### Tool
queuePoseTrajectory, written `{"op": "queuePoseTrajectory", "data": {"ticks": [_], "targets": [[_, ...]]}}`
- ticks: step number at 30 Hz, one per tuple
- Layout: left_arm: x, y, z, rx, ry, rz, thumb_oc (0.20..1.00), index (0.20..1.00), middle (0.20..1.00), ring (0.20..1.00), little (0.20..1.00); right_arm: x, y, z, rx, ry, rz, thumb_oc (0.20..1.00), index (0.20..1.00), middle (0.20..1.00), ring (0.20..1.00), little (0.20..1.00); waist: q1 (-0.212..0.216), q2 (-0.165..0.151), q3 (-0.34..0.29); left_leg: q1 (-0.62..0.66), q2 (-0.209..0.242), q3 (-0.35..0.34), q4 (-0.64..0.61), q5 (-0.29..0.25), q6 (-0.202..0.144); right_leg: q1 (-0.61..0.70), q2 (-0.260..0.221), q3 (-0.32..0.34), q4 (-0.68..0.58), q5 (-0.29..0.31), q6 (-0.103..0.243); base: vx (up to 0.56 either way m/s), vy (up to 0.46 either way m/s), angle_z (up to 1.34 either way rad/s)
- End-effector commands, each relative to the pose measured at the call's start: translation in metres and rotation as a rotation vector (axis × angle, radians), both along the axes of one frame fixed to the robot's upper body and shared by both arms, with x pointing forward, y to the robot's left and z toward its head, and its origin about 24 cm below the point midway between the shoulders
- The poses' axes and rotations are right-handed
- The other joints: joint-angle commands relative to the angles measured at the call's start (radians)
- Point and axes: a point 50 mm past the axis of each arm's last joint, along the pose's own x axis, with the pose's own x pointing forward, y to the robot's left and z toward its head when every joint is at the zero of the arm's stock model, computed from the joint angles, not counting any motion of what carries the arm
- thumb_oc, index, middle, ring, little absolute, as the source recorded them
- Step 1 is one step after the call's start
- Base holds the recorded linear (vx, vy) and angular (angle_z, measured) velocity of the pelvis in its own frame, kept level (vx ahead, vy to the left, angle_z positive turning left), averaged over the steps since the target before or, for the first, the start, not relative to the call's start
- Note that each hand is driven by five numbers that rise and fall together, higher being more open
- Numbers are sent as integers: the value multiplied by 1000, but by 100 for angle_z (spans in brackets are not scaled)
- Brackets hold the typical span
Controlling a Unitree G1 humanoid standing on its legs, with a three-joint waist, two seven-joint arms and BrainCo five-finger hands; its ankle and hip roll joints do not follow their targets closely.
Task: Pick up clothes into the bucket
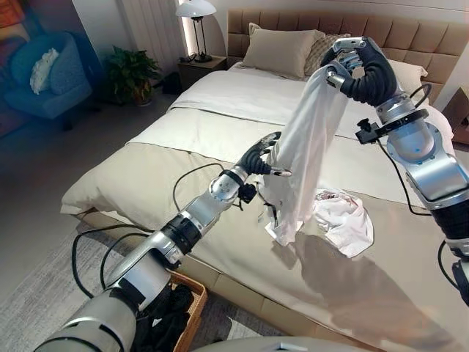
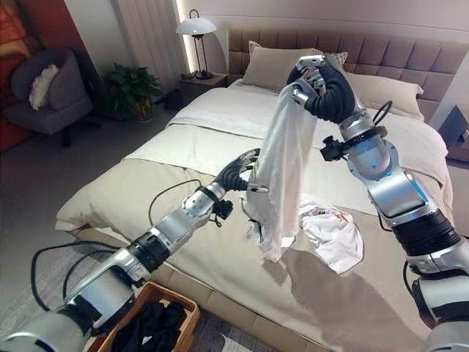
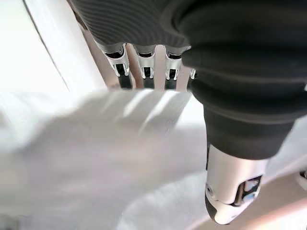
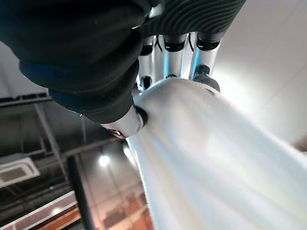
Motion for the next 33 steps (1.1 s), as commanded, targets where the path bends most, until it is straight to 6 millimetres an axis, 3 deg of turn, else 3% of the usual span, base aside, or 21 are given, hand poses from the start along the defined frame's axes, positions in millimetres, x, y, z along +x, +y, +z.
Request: {"op": "queuePoseTrajectory", "data": {"ticks": [1,10,17,18,19,29,31,32,33], "targets": [[12,-17,25,32,-78,-28,1000,1000,1000,1000,1000,-12,23,34,16,-141,130,200,200,200,200,200,14,-53,-31,-35,-14,-12,135,-115,-4,-68,-49,-8,114,3,39,0,0,0],[-8,-52,31,-89,46,-238,1000,1000,1000,1000,1000,-24,44,34,15,-133,273,200,200,200,200,200,2,-42,-35,-36,-18,-11,143,-126,-2,-70,-51,0,116,0,41,4,1,0],[-10,-60,27,-63,59,-253,1000,1000,1000,1000,1000,-28,50,33,28,-134,309,200,200,200,200,200,-1,-42,-28,-48,-23,-6,150,-119,1,-83,-54,6,118,11,42,-5,12,-5],[-12,-63,24,-68,82,-267,338,338,338,338,338,-28,51,34,35,-142,311,200,200,200,200,200,-3,-39,-28,-41,-22,-5,149,-128,1,-80,-53,10,120,4,44,3,18,-4],[-12,-64,23,-73,93,-270,200,200,200,200,200,-28,51,35,39,-148,309,200,200,200,200,200,-3,-39,-27,-42,-22,-4,148,-128,2,-81,-54,11,120,5,44,3,18,-3],[-11,-56,1,-20,136,-237,200,200,200,200,200,-24,38,42,138,-205,241,200,200,200,200,200,-7,-39,-29,-47,-28,0,150,-127,11,-95,-55,26,126,12,45,4,6,-1],[-10,-53,-2,0,126,-222,200,200,200,200,200,-22,32,41,157,-208,205,564,564,564,564,564,-4,-39,-28,-48,-29,-2,151,-127,13,-94,-55,25,128,9,45,0,0,0],[-10,-51,-3,20,114,-217,200,200,200,200,200,-20,28,40,170,-209,186,831,831,831,831,831,-3,-38,-27,-47,-29,-3,151,-127,13,-93,-56,24,128,9,44,0,0,0],[-8,-48,-4,47,95,-203,200,200,200,200,200,-20,22,38,193,-210,168,1000,1000,1000,1000,1000,-2,-39,-27,-47,-30,-5,152,-128,14,-91,-56,23,130,7,44,0,0,0]]}}
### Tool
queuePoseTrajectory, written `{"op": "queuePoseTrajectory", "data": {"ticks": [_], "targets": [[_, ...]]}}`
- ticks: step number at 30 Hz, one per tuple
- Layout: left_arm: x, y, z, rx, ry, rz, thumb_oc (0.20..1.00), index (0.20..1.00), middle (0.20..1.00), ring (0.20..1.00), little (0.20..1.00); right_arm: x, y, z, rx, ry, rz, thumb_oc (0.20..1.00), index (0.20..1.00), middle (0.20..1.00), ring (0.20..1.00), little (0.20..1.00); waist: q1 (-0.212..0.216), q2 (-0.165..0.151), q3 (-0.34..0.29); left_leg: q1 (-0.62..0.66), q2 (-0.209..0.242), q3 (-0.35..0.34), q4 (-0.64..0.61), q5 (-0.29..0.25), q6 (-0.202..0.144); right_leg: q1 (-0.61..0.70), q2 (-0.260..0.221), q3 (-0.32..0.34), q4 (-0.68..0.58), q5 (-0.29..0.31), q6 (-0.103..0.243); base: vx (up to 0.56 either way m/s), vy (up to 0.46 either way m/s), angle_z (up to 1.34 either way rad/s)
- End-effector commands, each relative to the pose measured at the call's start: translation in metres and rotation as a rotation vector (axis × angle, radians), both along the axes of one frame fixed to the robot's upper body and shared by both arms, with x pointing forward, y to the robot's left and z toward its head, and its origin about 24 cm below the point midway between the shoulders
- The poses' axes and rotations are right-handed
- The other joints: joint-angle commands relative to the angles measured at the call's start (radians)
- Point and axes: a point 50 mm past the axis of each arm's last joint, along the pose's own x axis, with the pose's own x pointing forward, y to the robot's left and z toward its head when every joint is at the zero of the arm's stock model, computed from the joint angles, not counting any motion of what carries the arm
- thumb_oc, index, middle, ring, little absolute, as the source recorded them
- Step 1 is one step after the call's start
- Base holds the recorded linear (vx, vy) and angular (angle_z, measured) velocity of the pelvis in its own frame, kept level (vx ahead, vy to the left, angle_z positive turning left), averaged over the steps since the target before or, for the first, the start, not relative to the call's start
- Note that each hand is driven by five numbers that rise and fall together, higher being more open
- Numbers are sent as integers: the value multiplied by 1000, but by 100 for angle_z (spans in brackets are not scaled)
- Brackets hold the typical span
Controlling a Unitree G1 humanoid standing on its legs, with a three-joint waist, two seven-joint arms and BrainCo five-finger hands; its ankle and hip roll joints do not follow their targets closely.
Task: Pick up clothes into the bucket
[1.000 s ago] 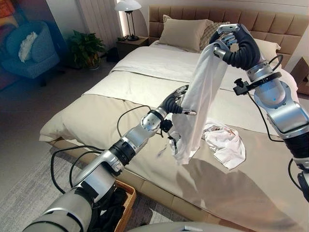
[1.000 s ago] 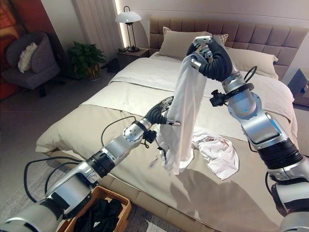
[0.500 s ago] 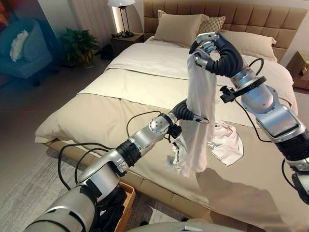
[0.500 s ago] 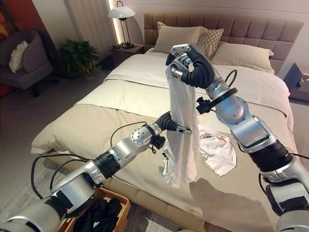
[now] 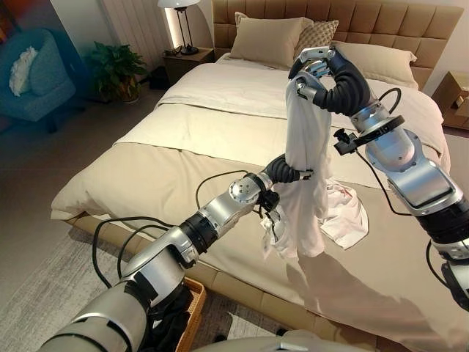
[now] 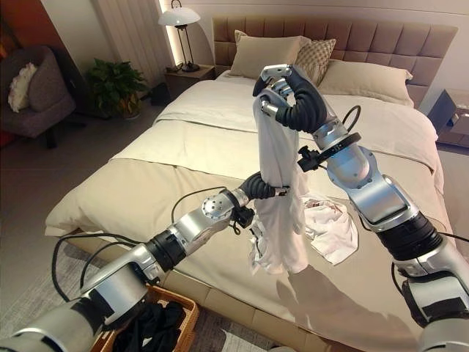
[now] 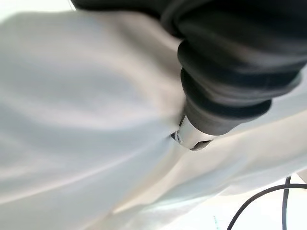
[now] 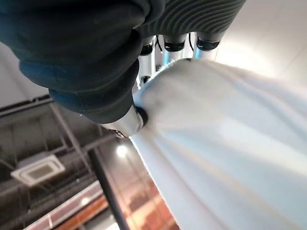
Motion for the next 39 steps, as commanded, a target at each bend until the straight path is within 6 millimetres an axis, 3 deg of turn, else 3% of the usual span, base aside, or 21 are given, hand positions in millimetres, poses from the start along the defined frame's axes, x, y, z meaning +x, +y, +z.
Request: {"op": "queuePoseTrajectory", "data": {"ticks": [1,5,8,10,12,13,14,15,16,20,21,22,23,24,26,28,30,31,35,39], "targets": [[7,-11,6,90,-94,-5,200,200,200,200,200,-11,-12,43,162,-213,-21,1000,1000,1000,1000,1000,27,-54,-52,-47,-29,-23,150,-119,23,-69,-55,-4,104,16,39,0,0,0],[19,10,16,338,-337,37,200,200,200,200,200,-10,-47,30,232,-197,-165,1000,1000,1000,1000,1000,36,-51,-47,-49,-33,-33,150,-121,27,-65,-57,-15,104,12,39,0,0,0],[25,26,18,373,-370,83,200,200,200,200,200,-13,-73,17,300,-165,-245,1000,1000,1000,1000,1000,43,-51,-42,-53,-34,-38,150,-120,28,-65,-59,-25,103,10,40,-6,3,3],[28,48,19,385,-381,134,200,200,200,200,200,-16,-96,0,368,-119,-324,1000,1000,1000,1000,1000,47,-50,-35,-58,-37,-44,151,-119,30,-68,-60,-30,105,10,41,-11,-1,2],[29,57,21,388,-388,157,200,200,200,200,200,-18,-104,-9,395,-92,-352,1000,1000,1000,1000,1000,49,-49,-32,-61,-38,-46,152,-118,30,-69,-61,-34,105,10,41,-16,-4,5],[32,76,24,382,-389,204,200,200,200,200,200,-19,-115,-25,450,-45,-391,1000,1000,1000,1000,1000,52,-44,-24,-66,-38,-48,151,-116,30,-72,-62,-35,105,11,41,0,0,0],[29,107,26,378,-387,259,200,200,200,200,200,-26,-131,-57,538,54,-440,1000,1000,1000,1000,1000,57,-41,-18,-72,-39,-51,151,-114,29,-76,-63,-40,106,10,40,0,0,0],[28,108,25,381,-384,258,200,200,200,200,200,-26,-130,-58,540,58,-440,1000,1000,1000,1000,1000,56,-44,-21,-72,-39,-51,152,-114,29,-76,-63,-40,106,9,40,-30,7,7],[23,142,26,371,-376,341,200,200,200,200,200,-33,-142,-95,623,179,-486,1000,1000,1000,1000,1000,61,-41,-13,-77,-40,-52,153,-113,27,-81,-63,-43,108,9,39,-16,5,11],[-3,223,11,404,-312,551,200,200,200,200,200,-64,-171,-191,765,494,-694,1000,1000,1000,1000,1000,74,-37,-6,-68,-36,-49,150,-125,22,-72,-61,-46,104,-3,38,34,-2,9],[-17,249,1,414,-270,630,200,200,200,200,200,-75,-172,-226,860,615,-729,1000,1000,1000,1000,1000,72,-38,-5,-64,-35,-47,149,-125,21,-70,-60,-46,103,-4,36,0,0,0],[-27,266,-3,427,-248,677,200,200,200,200,200,-84,-174,-244,850,686,-779,1000,1000,1000,1000,1000,75,-38,-6,-64,-35,-47,148,-126,19,-69,-58,-45,102,-6,35,0,0,0],[-28,266,-3,427,-247,679,200,200,200,200,200,-84,-174,-244,849,687,-778,1000,1000,1000,1000,1000,74,-38,-6,-64,-35,-47,148,-126,19,-69,-58,-46,102,-6,35,0,0,0],[-46,298,-11,441,-206,797,200,200,200,200,200,-110,-175,-289,855,861,-895,1000,1000,1000,1000,1000,82,-36,-2,-65,-33,-48,148,-126,18,-70,-58,-45,103,-7,34,13,9,6],[-65,324,-14,450,-186,898,200,200,200,200,200,-127,-175,-315,742,1004,-957,1000,1000,1000,1000,1000,81,-36,3,-69,-33,-49,151,-127,17,-77,-58,-46,109,-10,33,-8,11,7],[-80,338,-16,453,-179,968,200,200,200,200,200,-157,-171,-346,694,1170,-1021,1000,1000,1000,1000,1000,89,-36,17,-80,-36,-53,157,-126,16,-89,-58,-48,119,-11,31,-40,14,4],[-88,344,-19,442,-166,1003,200,200,200,200,200,-167,-168,-355,624,1239,-1030,1000,1000,1000,1000,1000,89,-36,24,-88,-37,-55,161,-126,16,-98,-59,-52,127,-12,30,-41,10,6],[-98,356,-25,429,-145,1079,200,200,200,200,200,-191,-166,-373,566,1362,-1077,1000,1000,1000,1000,1000,95,-38,39,-101,-41,-62,167,-124,17,-108,-60,-57,138,-15,30,-56,9,9],[-110,363,-38,411,-108,1163,200,200,200,200,200,-229,-160,-398,525,1545,-1152,1000,1000,1000,1000,1000,103,-42,80,-141,-47,-77,186,-120,19,-144,-65,-69,160,-15,28,-80,25,14],[-109,364,-50,340,-83,1250,200,200,200,200,200,-227,-157,-400,491,1558,-1144,1000,1000,1000,1000,1000,108,-51,131,-194,-52,-89,212,-113,22,-192,-70,-74,186,-15,26,-97,27,8]]}}
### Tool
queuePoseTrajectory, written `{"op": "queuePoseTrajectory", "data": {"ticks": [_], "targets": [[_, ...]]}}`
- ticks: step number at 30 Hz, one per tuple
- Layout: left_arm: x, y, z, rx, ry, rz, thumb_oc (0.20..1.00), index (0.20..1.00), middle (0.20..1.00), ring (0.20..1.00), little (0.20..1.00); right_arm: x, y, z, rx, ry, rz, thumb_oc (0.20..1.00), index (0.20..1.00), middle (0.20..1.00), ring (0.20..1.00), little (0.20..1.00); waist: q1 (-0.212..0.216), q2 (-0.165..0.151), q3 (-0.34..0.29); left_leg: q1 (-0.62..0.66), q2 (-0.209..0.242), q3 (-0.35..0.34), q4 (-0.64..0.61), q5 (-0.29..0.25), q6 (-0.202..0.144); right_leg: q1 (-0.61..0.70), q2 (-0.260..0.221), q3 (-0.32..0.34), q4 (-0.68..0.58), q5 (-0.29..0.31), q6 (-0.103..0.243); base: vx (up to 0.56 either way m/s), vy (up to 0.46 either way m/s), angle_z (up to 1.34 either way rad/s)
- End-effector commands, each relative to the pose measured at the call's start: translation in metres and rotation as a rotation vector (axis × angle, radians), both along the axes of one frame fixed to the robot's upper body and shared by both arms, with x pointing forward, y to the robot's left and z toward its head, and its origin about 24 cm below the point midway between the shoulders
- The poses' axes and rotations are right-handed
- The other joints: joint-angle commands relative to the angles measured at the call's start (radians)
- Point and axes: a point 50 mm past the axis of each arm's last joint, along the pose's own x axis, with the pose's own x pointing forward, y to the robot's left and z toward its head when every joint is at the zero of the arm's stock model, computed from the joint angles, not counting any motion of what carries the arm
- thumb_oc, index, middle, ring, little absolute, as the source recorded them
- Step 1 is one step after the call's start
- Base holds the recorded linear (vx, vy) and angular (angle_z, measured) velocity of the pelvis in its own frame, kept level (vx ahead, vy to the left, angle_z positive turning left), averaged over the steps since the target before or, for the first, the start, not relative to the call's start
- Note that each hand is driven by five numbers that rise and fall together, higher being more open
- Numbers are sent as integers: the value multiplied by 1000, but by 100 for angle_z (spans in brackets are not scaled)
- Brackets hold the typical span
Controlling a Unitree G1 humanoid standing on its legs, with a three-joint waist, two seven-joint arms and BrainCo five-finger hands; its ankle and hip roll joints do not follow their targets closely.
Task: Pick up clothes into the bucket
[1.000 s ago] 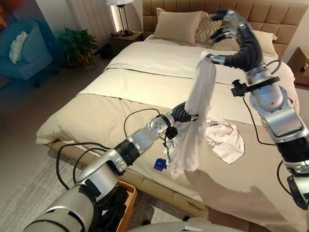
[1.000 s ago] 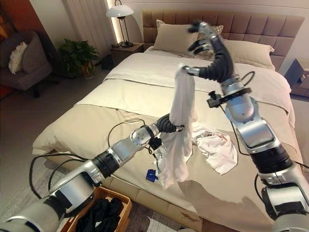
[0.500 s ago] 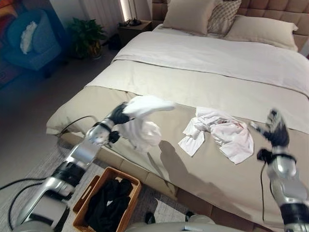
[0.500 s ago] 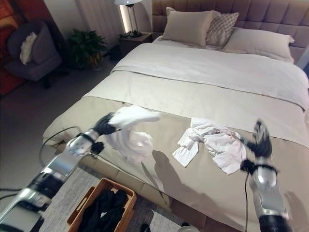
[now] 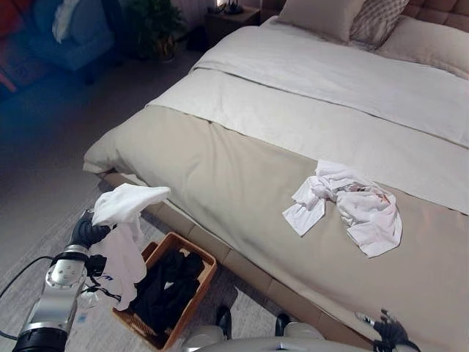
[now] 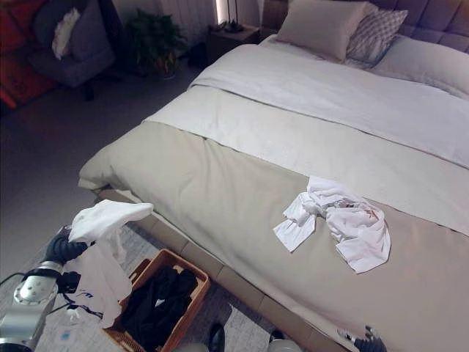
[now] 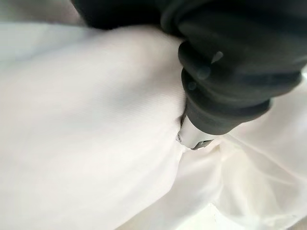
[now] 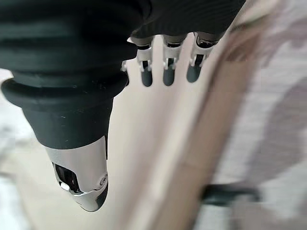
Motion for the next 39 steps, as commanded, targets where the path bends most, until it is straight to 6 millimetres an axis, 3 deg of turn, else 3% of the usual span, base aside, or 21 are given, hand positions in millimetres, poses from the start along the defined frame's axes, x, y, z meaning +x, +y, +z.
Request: {"op": "queuePoseTrajectory", "data": {"ticks": [1,8,12,16,18,20,22,23,25,26,28,29,39], "targets": [[15,11,23,-30,-228,117,200,200,200,200,200,25,2,7,-33,-65,96,1000,1000,1000,1000,1000,-8,-45,28,-108,-40,-22,178,-101,33,-112,-45,-6,87,53,22,-91,38,4],[25,17,19,-7,-261,232,200,200,200,200,200,56,15,14,-38,-174,181,1000,1000,1000,1000,1000,-10,-69,123,-220,-45,-24,270,-107,47,-228,-65,12,200,39,14,-90,53,6],[39,29,40,114,-304,264,200,200,200,200,200,85,30,23,-60,-263,300,1000,1000,1000,1000,1000,-18,-100,202,-325,-43,-23,377,-126,56,-325,-82,33,291,29,12,-116,49,0],[43,41,48,195,-282,290,200,200,200,200,200,95,35,28,-73,-300,337,1000,1000,1000,1000,1000,-19,-118,241,-384,-38,-14,465,-157,56,-363,-82,42,329,17,7,-59,43,-2],[50,48,59,255,-277,296,200,200,200,200,200,105,33,37,-107,-352,360,1000,1000,1000,1000,1000,-25,-134,285,-469,-35,-14,561,-184,62,-439,-80,52,408,-2,-2,-138,48,-15],[52,51,64,273,-282,294,200,200,200,200,200,108,33,40,-114,-374,356,1000,1000,1000,1000,1000,-27,-138,285,-505,-32,-13,586,-192,63,-471,-79,56,429,-8,-4,-96,21,-5],[57,54,80,318,-307,285,200,200,200,200,200,110,31,45,-139,-410,355,1000,1000,1000,1000,1000,-40,-153,285,-634,-31,-18,682,-216,69,-586,-77,66,505,-27,-14,-92,16,1],[61,55,88,351,-315,276,200,200,200,200,200,110,30,47,-149,-423,337,1000,1000,1000,1000,1000,-45,-160,285,-702,-30,-28,753,-266,68,-651,-70,73,572,-68,-12,-12,-9,-7],[62,54,88,352,-317,275,200,200,200,200,200,110,30,47,-149,-424,336,1000,1000,1000,1000,1000,-43,-159,285,-706,-29,-28,759,-270,68,-655,-69,74,577,-71,-12,-16,-3,-5],[67,52,97,376,-332,257,200,200,200,200,200,113,26,52,-165,-456,313,1000,1000,1000,1000,1000,-52,-164,285,-786,-30,-33,805,-277,67,-735,-66,77,621,-80,-16,-67,6,3],[72,50,102,386,-346,250,200,200,200,200,200,114,25,53,-167,-462,300,1000,1000,1000,1000,1000,-54,-164,285,-825,-31,-32,827,-281,67,-776,-65,75,647,-88,-19,-60,5,5],[77,48,113,409,-371,236,200,200,200,200,200,116,22,58,-180,-496,276,1000,1000,1000,1000,1000,-62,-169,285,-923,-33,-32,879,-292,69,-871,-64,77,698,-102,-23,-36,-1,5],[90,41,129,425,-402,220,200,200,200,200,200,125,19,67,-190,-548,244,1000,1000,1000,1000,1000,-80,-175,285,-1129,-32,-29,984,-314,78,-1078,-64,67,785,-109,-12,-3,2,-1]]}}
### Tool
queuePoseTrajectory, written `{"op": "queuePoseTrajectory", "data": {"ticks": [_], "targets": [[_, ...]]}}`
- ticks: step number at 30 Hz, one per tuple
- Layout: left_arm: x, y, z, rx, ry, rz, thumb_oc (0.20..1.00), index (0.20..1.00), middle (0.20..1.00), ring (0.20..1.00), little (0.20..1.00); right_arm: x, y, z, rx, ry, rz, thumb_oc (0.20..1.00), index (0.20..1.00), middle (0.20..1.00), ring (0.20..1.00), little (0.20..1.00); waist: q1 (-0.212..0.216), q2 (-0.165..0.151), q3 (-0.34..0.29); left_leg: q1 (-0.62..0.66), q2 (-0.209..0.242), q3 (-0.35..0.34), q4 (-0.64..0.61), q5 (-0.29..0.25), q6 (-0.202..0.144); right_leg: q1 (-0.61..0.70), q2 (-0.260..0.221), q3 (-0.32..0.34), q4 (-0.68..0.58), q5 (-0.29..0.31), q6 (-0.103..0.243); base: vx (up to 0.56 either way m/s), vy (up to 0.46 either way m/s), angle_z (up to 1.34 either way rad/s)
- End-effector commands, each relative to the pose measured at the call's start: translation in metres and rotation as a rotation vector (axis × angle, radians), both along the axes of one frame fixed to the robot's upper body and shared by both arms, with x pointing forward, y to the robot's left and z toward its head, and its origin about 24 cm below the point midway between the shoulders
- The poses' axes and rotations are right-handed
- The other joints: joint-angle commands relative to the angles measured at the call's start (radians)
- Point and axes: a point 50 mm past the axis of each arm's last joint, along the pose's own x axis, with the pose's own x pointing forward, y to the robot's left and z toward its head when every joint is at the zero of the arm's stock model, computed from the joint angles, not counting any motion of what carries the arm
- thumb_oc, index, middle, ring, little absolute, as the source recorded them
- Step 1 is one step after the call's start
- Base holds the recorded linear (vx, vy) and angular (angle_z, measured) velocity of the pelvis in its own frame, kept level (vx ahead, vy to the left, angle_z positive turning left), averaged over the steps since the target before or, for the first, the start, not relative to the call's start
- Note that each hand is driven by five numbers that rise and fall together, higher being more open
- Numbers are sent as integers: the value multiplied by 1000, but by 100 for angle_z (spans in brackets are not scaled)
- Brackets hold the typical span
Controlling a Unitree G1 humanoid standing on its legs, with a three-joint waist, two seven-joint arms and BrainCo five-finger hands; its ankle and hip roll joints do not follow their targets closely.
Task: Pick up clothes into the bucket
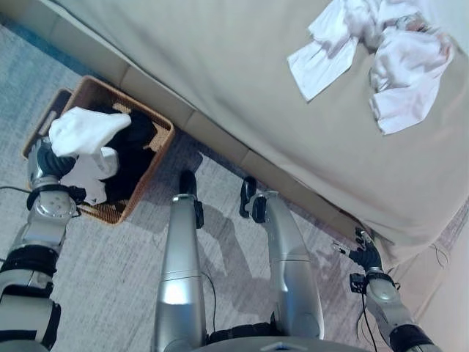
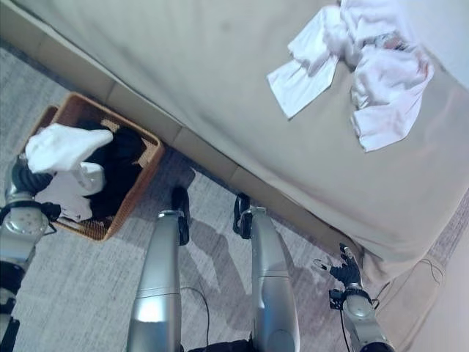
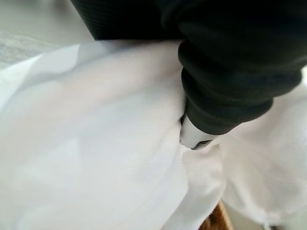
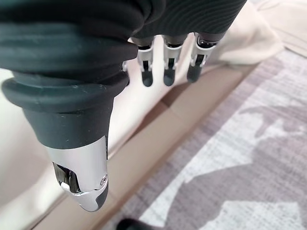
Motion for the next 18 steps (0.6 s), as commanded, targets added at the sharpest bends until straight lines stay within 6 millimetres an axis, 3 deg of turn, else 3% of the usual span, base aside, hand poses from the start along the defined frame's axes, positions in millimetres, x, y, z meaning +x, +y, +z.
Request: {"op": "queuePoseTrajectory", "data": {"ticks": [1,2,3,11,18], "targets": [[0,9,18,48,-37,45,263,263,263,263,263,-11,-10,2,-6,-20,-51,1000,1000,1000,1000,1000,-3,-16,-17,24,-25,10,28,-81,55,26,-29,25,-119,103,71,15,8,3],[0,11,14,32,-18,60,420,420,420,420,420,-9,-9,3,-4,-25,-51,1000,1000,1000,1000,1000,-3,-16,-17,15,-23,11,28,-81,57,15,-29,24,-119,103,71,0,0,0],[1,12,10,17,2,80,1000,1000,1000,1000,1000,-8,-9,3,-3,-23,-53,1000,1000,1000,1000,1000,-2,-16,-17,4,-22,12,33,-82,59,2,-28,25,-113,104,72,0,0,0],[2,19,-6,-45,87,177,1000,1000,1000,1000,1000,0,-9,6,18,-24,-61,1000,1000,1000,1000,1000,-4,-14,-17,-12,-18,19,36,-88,68,-21,-30,24,-112,101,68,5,1,-1],[-18,39,-35,-95,238,297,1000,1000,1000,1000,1000,25,4,20,0,-72,61,1000,1000,1000,1000,1000,4,2,-17,64,-12,21,-64,-55,68,43,-23,34,-213,133,68,-3,-2,-1]]}}
